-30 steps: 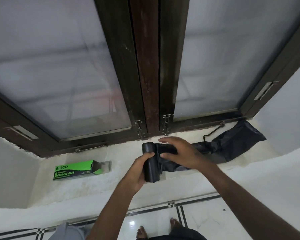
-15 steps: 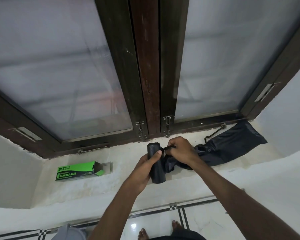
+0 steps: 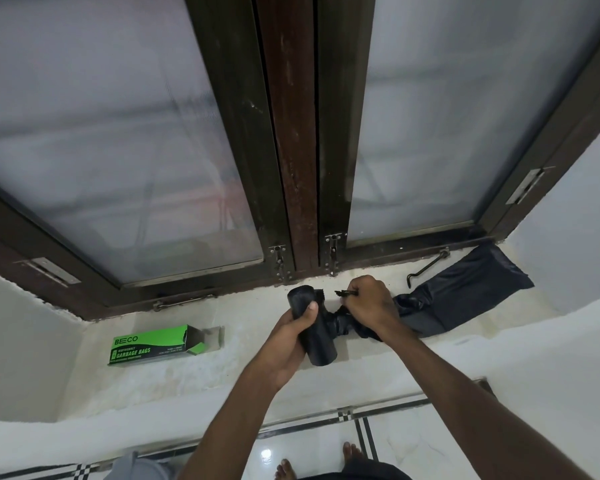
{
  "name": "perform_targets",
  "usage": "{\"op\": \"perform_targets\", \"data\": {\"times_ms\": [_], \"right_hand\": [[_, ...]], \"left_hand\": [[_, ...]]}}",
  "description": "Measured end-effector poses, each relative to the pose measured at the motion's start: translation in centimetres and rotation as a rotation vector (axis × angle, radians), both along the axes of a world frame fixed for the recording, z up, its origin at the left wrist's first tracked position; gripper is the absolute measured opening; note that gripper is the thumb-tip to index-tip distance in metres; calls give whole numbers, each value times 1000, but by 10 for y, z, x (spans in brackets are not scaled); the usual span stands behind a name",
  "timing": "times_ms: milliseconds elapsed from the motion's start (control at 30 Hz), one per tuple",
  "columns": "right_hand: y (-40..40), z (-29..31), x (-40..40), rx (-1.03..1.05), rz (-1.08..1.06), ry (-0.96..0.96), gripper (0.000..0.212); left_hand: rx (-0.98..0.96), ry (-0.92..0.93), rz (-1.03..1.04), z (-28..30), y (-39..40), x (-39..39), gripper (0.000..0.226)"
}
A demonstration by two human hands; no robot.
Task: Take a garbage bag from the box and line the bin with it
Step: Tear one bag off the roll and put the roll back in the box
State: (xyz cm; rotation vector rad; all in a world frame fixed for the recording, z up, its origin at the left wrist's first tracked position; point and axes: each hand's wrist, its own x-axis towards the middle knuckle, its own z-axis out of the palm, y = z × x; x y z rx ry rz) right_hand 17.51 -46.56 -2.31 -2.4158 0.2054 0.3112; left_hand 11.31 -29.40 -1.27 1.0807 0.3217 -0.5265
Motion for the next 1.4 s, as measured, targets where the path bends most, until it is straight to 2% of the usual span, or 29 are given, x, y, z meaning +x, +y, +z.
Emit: {"op": "perform_targets", "data": {"times_ms": [167,233,300,367,467,767,867,1000,1133,1200,1233,1300,1400], "right_hand": [[-7,4,-3,288,74,86,23],[-11,9,-6,435,69,169,34],[-15,18,-9,514,88,269,43],[-17,23,-11,529,163,338,43],[-14,20,-10,483,226,308,25],[2,5,-9,212,288,88,15],[2,0,-10,146,255,54,24],[-25,-10,-6,-22,154,-6,29],[-42,-10,3,-2,205,-43,32],[-39,-3,7,19,248,-50,24],[-37,0,9,31,264,-35,30],[-35,6,11,26,306,-20,55],[-33,11,12,-145,387,-135,59]], "left_hand": [[47,79,130,-5,4,9,57],[26,74,178,-7,8,12,63],[9,67,198,-6,11,14,61],[2,61,189,-5,12,15,61],[29,63,168,-5,12,16,64],[119,54,143,-5,2,13,66],[97,78,151,-6,3,13,65],[57,108,216,3,15,16,45],[1,88,306,3,31,21,46],[-49,133,313,4,29,20,39],[-65,154,301,5,27,19,37],[-88,178,281,4,23,15,34],[-146,193,294,3,21,11,33]]}}
